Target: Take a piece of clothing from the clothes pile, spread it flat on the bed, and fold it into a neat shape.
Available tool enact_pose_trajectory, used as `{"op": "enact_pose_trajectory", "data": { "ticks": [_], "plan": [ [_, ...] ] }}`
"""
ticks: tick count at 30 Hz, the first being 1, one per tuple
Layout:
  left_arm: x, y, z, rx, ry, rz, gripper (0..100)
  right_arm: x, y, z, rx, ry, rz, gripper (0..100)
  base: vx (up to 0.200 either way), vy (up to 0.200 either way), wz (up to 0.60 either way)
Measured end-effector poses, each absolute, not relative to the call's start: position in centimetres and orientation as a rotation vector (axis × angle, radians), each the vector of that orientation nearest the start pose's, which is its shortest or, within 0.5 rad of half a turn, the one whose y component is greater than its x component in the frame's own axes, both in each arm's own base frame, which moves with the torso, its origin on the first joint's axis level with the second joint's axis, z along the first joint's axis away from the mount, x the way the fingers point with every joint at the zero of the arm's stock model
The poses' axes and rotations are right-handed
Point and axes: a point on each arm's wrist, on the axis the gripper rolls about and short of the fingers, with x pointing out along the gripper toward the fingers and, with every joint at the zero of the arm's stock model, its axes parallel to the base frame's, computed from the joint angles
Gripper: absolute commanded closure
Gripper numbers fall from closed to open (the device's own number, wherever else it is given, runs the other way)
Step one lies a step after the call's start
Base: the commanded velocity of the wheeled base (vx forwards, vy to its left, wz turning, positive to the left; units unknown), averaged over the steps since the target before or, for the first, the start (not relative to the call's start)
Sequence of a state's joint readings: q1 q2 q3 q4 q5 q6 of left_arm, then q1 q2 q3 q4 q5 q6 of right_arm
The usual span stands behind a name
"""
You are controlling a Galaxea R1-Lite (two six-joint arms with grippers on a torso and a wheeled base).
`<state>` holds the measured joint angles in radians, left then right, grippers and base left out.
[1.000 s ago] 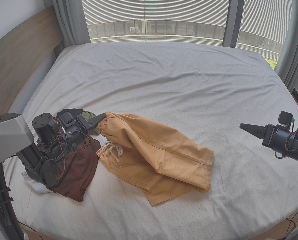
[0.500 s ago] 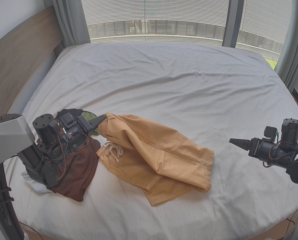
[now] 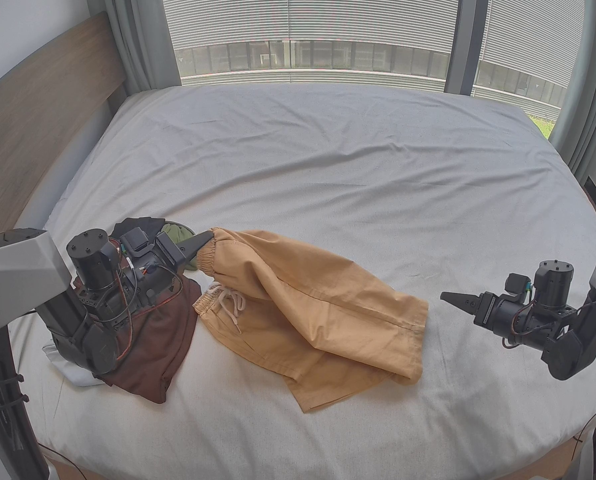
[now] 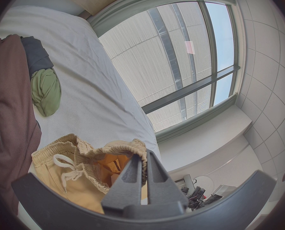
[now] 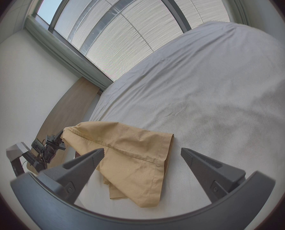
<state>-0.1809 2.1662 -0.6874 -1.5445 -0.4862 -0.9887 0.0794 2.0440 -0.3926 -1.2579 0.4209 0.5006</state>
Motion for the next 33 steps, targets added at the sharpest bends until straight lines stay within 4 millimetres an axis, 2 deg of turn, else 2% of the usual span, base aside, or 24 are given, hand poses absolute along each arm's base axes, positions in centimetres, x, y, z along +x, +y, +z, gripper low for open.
{"op": "enact_pose_trajectory", "data": {
  "ticks": [16,22,33],
  "plan": [
    [35.1,-7.5,8.7,-0.94,0.27,-0.643,100,30.8,4.4,0.2,0.661,0.568,0.379,0,0.0,0.0,0.0],
    [35.1,-7.6,8.7,-0.939,0.272,-0.644,100,31.4,4.9,-0.5,0.728,0.571,0.381,0,0.0,0.0,0.0],
    [35.1,-7.5,8.7,-0.94,0.272,-0.643,100,32.2,6.0,-2.5,0.728,0.57,0.41,0,0.0,0.0,0.0]
  ]
}}
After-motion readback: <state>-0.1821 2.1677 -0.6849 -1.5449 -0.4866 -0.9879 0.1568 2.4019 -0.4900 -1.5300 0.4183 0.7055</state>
